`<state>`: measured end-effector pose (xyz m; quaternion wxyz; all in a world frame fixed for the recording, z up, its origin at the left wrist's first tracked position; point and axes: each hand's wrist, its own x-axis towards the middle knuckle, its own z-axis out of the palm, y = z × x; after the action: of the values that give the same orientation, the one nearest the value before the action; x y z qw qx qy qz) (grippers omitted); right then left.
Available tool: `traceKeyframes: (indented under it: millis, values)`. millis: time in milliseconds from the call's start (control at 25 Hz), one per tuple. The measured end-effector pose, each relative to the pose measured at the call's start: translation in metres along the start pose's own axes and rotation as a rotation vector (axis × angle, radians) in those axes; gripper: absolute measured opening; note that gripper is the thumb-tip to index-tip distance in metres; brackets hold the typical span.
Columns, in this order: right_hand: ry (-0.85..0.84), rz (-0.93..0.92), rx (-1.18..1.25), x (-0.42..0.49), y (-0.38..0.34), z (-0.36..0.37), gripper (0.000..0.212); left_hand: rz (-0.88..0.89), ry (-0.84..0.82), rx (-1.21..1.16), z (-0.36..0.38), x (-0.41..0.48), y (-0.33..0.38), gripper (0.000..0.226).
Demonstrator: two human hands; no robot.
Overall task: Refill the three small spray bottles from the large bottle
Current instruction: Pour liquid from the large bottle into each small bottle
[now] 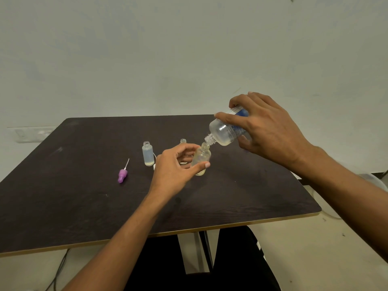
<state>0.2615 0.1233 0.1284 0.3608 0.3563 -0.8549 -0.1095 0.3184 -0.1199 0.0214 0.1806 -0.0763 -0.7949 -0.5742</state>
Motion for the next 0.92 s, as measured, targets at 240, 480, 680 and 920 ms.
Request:
traceKeyframes:
  millis: [240, 480, 680, 920]
  values:
    - [0.003, -0.015, -0.011, 0.003, -0.001, -0.001, 0.075, 0.003, -0.005, 0.008, -0.001, 0.001, 0.000, 0.052]
    - [0.001, -0.028, -0.023, 0.003, 0.000, -0.001, 0.075, -0.004, -0.004, 0.026, -0.001, 0.002, -0.001, 0.054]
    - [-0.017, 0.040, 0.037, -0.001, -0.002, 0.000, 0.075, -0.010, -0.001, 0.015, -0.001, 0.002, 0.000, 0.052]
    - [-0.054, 0.143, 0.185, -0.013, -0.004, 0.012, 0.079, -0.017, 0.004, 0.003, -0.001, 0.001, 0.000, 0.052]
